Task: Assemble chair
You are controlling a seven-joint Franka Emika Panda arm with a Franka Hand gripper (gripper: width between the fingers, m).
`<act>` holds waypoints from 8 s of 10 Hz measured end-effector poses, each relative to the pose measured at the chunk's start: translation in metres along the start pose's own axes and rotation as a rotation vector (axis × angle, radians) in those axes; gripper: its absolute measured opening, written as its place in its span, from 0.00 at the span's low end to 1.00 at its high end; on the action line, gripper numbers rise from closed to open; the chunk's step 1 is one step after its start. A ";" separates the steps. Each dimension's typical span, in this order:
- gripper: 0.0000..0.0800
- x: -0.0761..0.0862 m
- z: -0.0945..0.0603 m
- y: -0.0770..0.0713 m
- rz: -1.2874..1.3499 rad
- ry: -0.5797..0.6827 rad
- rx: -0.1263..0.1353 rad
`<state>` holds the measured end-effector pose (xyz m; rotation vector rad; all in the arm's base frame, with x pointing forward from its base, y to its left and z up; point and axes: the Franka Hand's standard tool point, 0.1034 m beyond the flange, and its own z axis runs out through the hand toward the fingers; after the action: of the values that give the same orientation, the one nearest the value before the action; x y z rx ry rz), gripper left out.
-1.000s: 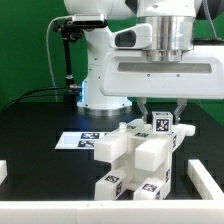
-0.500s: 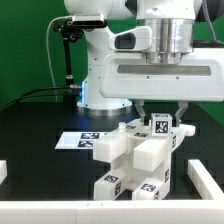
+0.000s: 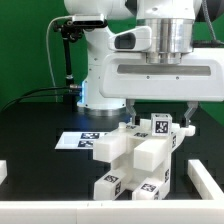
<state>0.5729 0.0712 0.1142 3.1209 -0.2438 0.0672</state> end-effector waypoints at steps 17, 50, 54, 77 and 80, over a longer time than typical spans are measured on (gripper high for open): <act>0.35 0.013 -0.003 -0.004 0.150 0.046 0.012; 0.35 0.019 0.001 0.008 0.550 0.025 0.059; 0.35 0.019 0.001 0.010 0.828 0.014 0.070; 0.81 0.022 0.000 0.000 0.363 0.031 0.075; 0.64 0.022 0.000 -0.001 0.454 0.028 0.077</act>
Offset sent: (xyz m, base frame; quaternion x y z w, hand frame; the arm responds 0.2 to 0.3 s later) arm 0.0209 -0.0023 0.0033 -0.0123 0.0359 -0.0374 0.9986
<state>0.5946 0.0684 0.1153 3.0654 -0.9618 0.1248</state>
